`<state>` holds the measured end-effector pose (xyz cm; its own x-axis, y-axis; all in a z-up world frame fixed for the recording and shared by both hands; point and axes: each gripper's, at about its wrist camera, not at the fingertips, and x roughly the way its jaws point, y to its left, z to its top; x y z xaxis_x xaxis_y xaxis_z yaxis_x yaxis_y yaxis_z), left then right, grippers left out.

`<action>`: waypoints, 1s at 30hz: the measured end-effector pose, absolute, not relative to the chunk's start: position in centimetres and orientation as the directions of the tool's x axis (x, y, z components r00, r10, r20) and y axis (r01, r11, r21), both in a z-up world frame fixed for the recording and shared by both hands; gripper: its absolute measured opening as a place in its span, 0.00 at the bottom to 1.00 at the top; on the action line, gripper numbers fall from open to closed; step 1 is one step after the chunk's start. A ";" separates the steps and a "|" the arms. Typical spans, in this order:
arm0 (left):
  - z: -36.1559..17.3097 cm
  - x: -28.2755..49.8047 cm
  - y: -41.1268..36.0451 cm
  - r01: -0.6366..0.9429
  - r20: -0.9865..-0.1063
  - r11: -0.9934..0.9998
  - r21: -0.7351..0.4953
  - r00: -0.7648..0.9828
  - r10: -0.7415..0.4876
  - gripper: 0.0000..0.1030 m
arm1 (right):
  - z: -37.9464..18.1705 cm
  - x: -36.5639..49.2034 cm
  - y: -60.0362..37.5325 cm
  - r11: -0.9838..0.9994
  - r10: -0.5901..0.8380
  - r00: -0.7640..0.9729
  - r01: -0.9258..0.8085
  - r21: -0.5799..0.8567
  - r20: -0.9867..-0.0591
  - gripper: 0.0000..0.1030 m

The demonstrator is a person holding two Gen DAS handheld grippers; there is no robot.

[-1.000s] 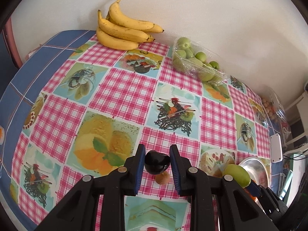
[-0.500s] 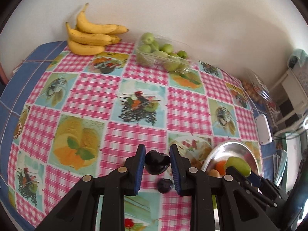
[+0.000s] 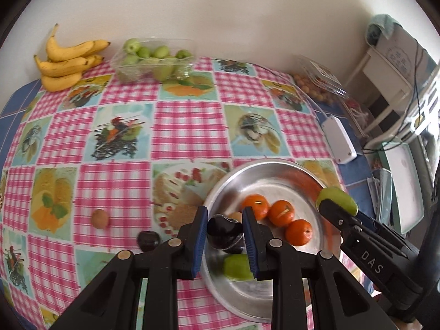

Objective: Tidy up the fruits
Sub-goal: 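Carry the green mango and black plum over the steel bowl with both tools, then open the right tool to drop the mango while the left tool releases the plum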

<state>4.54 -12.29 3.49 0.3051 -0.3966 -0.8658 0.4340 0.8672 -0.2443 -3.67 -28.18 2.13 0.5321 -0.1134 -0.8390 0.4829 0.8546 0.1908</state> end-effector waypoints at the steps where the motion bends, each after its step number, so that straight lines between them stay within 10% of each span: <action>1: 3.4 4.2 -12.9 0.447 -0.866 0.861 -0.242 0.302 -0.400 0.27 | 2.1 -3.9 -28.6 0.849 -0.118 0.531 0.492 0.192 -0.839 0.41; 30: -2.1 2.7 -17.4 0.520 -0.876 0.822 -0.234 0.254 -0.410 0.27 | -2.8 -3.1 -31.3 0.800 -0.107 0.488 0.560 0.217 -0.866 0.41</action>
